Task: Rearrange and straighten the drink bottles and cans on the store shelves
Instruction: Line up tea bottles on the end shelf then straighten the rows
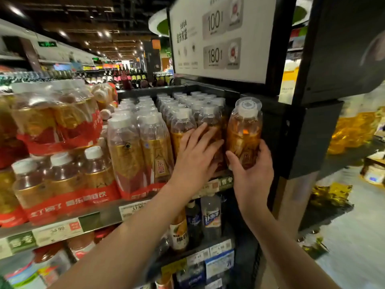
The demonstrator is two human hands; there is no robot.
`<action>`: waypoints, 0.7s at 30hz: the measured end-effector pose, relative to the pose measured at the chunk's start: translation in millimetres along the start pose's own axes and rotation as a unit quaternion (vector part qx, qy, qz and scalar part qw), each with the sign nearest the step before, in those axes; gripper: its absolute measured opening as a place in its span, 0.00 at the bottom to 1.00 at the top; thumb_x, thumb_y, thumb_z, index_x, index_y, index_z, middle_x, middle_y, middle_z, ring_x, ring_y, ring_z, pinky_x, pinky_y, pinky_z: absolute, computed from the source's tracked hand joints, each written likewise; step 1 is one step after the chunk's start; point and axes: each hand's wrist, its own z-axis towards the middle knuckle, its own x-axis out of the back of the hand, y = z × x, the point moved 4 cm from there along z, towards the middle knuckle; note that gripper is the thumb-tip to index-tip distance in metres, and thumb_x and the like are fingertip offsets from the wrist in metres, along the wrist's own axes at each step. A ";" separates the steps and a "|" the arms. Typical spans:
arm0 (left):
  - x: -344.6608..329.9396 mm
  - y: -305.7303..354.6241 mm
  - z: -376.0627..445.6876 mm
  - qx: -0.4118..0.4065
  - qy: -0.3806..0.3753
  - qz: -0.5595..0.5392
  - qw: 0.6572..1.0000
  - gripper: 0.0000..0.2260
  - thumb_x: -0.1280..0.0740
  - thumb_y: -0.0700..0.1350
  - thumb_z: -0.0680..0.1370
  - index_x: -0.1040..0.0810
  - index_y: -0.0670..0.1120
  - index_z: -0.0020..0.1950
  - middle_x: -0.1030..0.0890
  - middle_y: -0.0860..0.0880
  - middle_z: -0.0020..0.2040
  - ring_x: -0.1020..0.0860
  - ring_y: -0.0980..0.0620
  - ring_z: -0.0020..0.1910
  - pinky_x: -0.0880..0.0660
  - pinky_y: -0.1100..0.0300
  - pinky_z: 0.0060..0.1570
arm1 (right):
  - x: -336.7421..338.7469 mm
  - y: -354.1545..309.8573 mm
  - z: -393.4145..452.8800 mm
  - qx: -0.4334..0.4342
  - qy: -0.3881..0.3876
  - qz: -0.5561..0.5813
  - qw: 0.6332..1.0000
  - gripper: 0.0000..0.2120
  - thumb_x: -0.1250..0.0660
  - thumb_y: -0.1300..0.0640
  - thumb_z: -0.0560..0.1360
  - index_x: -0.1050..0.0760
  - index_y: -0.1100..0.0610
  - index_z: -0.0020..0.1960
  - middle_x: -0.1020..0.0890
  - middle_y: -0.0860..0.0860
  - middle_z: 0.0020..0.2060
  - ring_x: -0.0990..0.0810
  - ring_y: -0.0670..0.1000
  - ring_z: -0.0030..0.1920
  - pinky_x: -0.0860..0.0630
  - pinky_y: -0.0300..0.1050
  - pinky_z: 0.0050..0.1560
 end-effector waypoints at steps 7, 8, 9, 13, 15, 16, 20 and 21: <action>-2.6 -2.2 -1.1 -0.031 -0.029 0.088 0.995 0.15 0.27 0.50 0.74 0.18 0.49 0.59 0.29 0.44 0.75 0.37 0.40 0.77 0.51 0.41 0.77 | -16.9 6.5 17.7 -0.003 -0.027 -0.019 0.999 0.34 0.28 0.46 0.75 0.37 0.53 0.76 0.27 0.49 0.69 0.29 0.47 0.70 0.31 0.45 0.70; -1.8 -3.6 -2.5 -0.032 -0.024 0.089 0.995 0.15 0.28 0.50 0.74 0.18 0.49 0.60 0.29 0.44 0.75 0.37 0.40 0.77 0.52 0.42 0.77 | -19.2 8.0 20.8 -0.002 -0.029 -0.025 0.999 0.34 0.29 0.46 0.75 0.37 0.53 0.76 0.27 0.49 0.69 0.28 0.48 0.70 0.30 0.47 0.70; -1.8 -4.8 -3.6 -0.033 -0.021 0.090 0.995 0.15 0.28 0.50 0.75 0.18 0.50 0.60 0.30 0.44 0.76 0.37 0.40 0.77 0.54 0.43 0.78 | -21.2 9.9 24.5 0.001 -0.031 -0.032 0.999 0.34 0.29 0.45 0.75 0.36 0.54 0.75 0.26 0.50 0.68 0.28 0.49 0.69 0.29 0.49 0.70; -2.9 -5.9 -5.8 -0.028 -0.016 0.089 0.995 0.17 0.27 0.50 0.74 0.19 0.50 0.62 0.30 0.44 0.76 0.37 0.40 0.77 0.53 0.42 0.78 | -25.1 14.6 33.7 0.006 -0.048 -0.050 0.998 0.35 0.30 0.45 0.75 0.39 0.55 0.76 0.27 0.52 0.69 0.28 0.51 0.70 0.28 0.54 0.69; -2.9 -6.2 -6.1 -0.026 -0.011 0.085 0.996 0.17 0.27 0.50 0.74 0.18 0.50 0.62 0.30 0.44 0.76 0.36 0.40 0.76 0.51 0.41 0.78 | -26.6 15.3 34.2 0.009 -0.056 -0.059 0.997 0.36 0.31 0.44 0.76 0.42 0.54 0.78 0.28 0.52 0.70 0.29 0.52 0.71 0.28 0.54 0.69; -2.9 -6.8 -6.1 -0.026 -0.010 0.085 0.996 0.17 0.27 0.50 0.74 0.18 0.50 0.61 0.30 0.44 0.76 0.36 0.40 0.76 0.50 0.41 0.78 | -28.0 15.4 34.3 0.011 -0.060 -0.069 0.996 0.37 0.32 0.44 0.76 0.43 0.54 0.78 0.29 0.52 0.71 0.30 0.52 0.71 0.29 0.53 0.70; -3.7 -8.7 -6.7 -0.028 -0.007 0.091 0.995 0.16 0.27 0.50 0.74 0.18 0.50 0.61 0.30 0.45 0.76 0.35 0.40 0.76 0.51 0.43 0.78 | -34.6 15.7 35.9 0.026 -0.054 -0.144 0.988 0.36 0.35 0.43 0.77 0.43 0.57 0.78 0.28 0.56 0.70 0.30 0.55 0.71 0.29 0.55 0.69; -4.0 -9.0 -7.1 -0.028 -0.006 0.092 0.995 0.16 0.27 0.50 0.74 0.18 0.50 0.62 0.30 0.45 0.76 0.35 0.40 0.76 0.53 0.43 0.78 | -36.0 16.0 35.3 0.030 -0.054 -0.166 0.984 0.36 0.35 0.43 0.78 0.44 0.58 0.78 0.28 0.57 0.70 0.30 0.56 0.71 0.29 0.55 0.69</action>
